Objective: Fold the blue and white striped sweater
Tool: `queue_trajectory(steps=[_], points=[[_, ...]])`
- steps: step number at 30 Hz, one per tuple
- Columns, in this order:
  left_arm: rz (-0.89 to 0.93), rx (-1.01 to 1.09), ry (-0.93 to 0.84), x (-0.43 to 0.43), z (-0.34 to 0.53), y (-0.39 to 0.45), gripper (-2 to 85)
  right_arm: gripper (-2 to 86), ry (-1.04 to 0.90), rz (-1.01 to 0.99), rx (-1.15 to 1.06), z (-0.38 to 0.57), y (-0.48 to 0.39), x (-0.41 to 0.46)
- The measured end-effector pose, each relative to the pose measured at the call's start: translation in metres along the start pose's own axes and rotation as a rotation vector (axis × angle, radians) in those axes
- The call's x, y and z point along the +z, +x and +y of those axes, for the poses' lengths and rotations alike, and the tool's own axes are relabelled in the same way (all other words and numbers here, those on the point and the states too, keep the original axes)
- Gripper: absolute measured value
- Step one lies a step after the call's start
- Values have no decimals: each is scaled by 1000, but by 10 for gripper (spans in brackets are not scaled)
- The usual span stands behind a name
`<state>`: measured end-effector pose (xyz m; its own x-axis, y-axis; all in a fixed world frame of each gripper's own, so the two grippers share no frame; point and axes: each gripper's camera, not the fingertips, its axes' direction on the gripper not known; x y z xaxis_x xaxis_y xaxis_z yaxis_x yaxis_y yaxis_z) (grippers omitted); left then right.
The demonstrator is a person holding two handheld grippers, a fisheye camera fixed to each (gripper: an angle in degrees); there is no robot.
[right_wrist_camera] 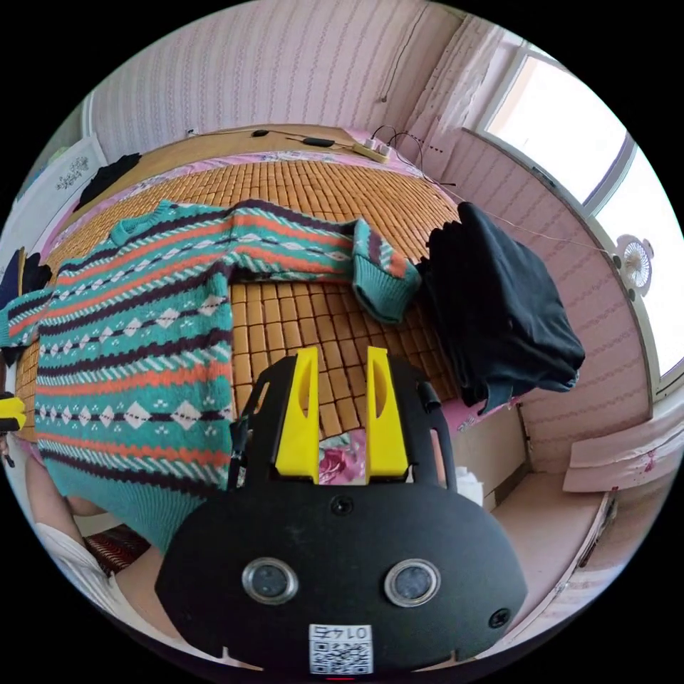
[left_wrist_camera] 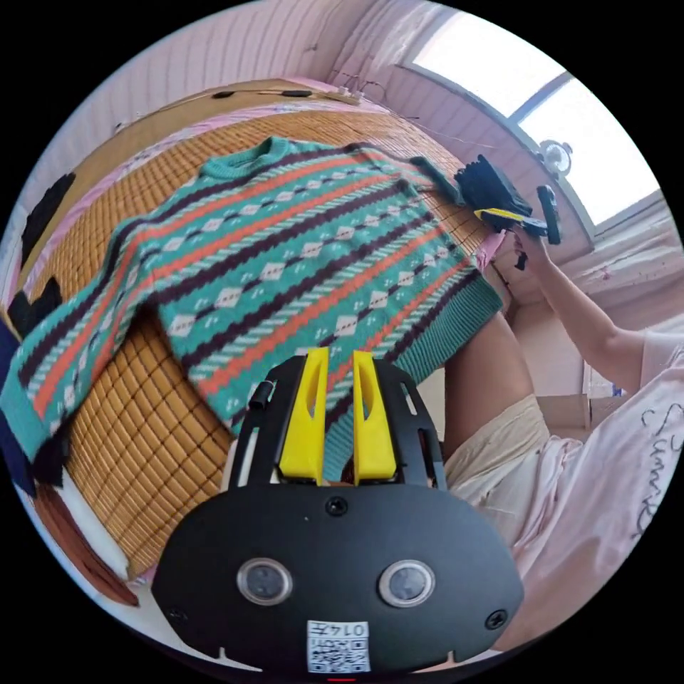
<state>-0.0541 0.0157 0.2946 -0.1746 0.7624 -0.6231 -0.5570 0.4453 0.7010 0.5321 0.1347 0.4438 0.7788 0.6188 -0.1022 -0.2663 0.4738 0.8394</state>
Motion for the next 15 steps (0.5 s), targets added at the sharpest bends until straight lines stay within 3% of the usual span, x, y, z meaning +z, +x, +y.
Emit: queue_trajectory(steps=[4,8,11,15], points=[[8,205,12,37,-132,52,72,95,-35,58,4,-39,-5,41],[6,336,37,89,-264,112,81,14,-28,106,-28,-67,1,48],[8,351,74,118,-339,140,79,4,101,222,-99,-94,6,13],[25,320,51,154,-394,158,73,1,91,308,-90,-141,19,-4]])
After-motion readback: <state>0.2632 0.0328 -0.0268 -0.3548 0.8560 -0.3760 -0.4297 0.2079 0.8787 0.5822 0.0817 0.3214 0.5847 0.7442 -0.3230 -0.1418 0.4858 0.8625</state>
